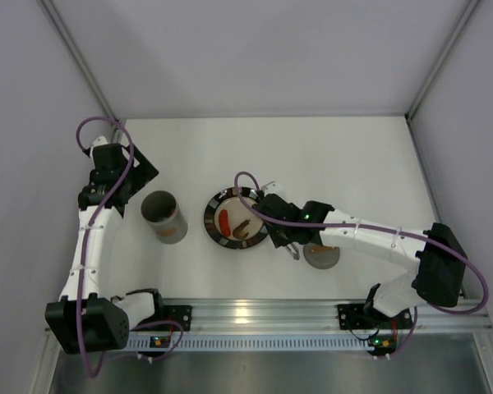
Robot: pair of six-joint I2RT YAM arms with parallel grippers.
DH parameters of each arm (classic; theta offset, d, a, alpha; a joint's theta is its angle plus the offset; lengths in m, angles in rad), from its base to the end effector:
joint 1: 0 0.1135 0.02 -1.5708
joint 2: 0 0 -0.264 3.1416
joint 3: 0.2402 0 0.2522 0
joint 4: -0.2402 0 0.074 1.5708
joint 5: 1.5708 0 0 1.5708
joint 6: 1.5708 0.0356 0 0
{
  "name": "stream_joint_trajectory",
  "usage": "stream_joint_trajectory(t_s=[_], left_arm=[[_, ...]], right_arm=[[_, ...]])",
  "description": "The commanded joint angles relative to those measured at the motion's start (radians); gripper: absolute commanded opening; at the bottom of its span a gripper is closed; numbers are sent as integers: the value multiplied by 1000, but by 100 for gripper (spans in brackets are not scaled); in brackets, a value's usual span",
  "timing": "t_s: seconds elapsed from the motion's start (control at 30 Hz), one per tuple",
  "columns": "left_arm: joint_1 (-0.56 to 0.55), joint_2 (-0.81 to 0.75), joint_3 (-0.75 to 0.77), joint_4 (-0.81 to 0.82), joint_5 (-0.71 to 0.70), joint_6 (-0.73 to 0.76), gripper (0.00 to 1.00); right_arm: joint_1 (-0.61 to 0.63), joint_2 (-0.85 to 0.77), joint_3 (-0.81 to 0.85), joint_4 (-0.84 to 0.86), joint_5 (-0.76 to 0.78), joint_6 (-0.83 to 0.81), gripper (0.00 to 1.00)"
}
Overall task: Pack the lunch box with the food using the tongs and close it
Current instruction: Pick up the fake food from the plate, then place the fake food in the packing box.
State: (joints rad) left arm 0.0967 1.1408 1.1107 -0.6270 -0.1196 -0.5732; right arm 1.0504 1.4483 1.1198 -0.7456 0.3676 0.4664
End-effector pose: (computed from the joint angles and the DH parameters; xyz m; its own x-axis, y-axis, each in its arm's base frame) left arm 0.2416 0.0277 0.3393 -0.4078 -0.5805 -0.7047 -0.4892 0.7906 -0.3682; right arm 0.1553 0.2453 0.2590 -0.7162 -0.4058 -0.5677 -0.4505 0.8902 -0.0679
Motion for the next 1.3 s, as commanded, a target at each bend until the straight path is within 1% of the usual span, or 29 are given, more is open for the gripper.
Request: stream_joint_trajectory(t_s=[0.0, 0.07, 0.2, 0.3, 0.6, 0.7, 0.93, 1.07, 1.13, 1.27], left_arm=[[6, -23, -2, 56, 1, 10, 99], [6, -23, 0, 56, 3, 10, 99], [6, -23, -2, 56, 5, 10, 99], [6, -26, -2, 56, 5, 10, 99], [6, -26, -3, 58, 6, 9, 99], [6, -24, -2, 58, 6, 9, 99], [5, -24, -3, 59, 5, 9, 99], [6, -21, -5, 59, 5, 7, 99], [6, -23, -5, 59, 3, 7, 99], [6, -23, -3, 58, -3, 4, 99]], right_arm=[[-3, -2, 14, 54, -2, -8, 32], [-3, -6, 17, 51, -6, -12, 29], [-3, -14, 60, 38, -6, -20, 18], [-4, -19, 109, 25, 4, -32, 17], [-3, 0, 273, 5, 13, -74, 15], [-3, 15, 331, 11, -7, -89, 15], [3, 52, 475, 57, -148, -121, 14], [20, 110, 586, 61, -209, -135, 14], [28, 129, 615, 71, -257, -137, 14], [52, 193, 702, 72, -295, -140, 15]])
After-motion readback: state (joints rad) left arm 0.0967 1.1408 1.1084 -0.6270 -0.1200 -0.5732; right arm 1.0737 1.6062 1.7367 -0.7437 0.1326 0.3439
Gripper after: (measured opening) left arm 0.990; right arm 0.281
